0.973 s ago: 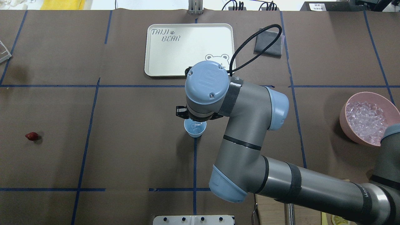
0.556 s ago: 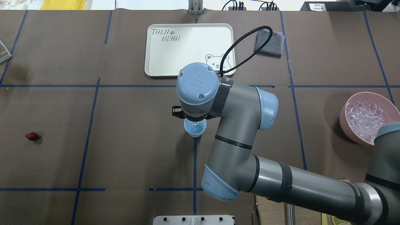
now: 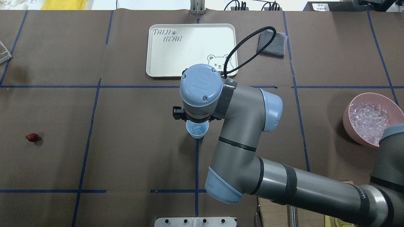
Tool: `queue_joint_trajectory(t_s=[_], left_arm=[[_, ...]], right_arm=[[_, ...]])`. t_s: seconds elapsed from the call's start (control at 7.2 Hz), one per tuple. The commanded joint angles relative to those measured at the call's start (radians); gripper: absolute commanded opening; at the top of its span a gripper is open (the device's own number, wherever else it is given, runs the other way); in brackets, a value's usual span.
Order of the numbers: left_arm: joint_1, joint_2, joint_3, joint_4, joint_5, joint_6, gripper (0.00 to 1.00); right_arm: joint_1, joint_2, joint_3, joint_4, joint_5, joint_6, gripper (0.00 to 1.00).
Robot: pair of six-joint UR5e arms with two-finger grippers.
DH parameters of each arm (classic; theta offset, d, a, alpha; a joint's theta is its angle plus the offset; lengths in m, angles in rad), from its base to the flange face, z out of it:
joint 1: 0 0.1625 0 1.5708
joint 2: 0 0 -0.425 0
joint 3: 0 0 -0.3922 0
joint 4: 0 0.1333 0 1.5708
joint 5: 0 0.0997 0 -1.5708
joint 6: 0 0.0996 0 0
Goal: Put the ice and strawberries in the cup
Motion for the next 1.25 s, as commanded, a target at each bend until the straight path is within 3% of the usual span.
queue_joint_trajectory(t_s=[0.0,0.28,0.56,0.69,1.11], left_arm=[[0.0,-0.002,0.002,-0.002,0.001,0.0,1.0],[0.0,-0.002,-0.001,-0.003,0.0,0.0,1.0],[0.002,-0.002,0.001,-0.003,0.003,-0.001,1.0],[0.002,-0.002,-0.001,-0.003,0.003,0.0,1.0],[0.003,-0.018,-0.01,-0.014,0.0,-0.01,1.0]], right_arm=[[0.022,0.0,0.007,0.0,0.005,-0.054,0.99],[0.105,-0.058,0.05,-0.006,0.046,-0.186,0.99],[0.253,-0.194,0.142,-0.005,0.2,-0.377,0.99],[0.315,-0.254,0.17,-0.005,0.232,-0.494,0.99],[0.528,-0.389,0.178,-0.011,0.407,-0.693,0.99]])
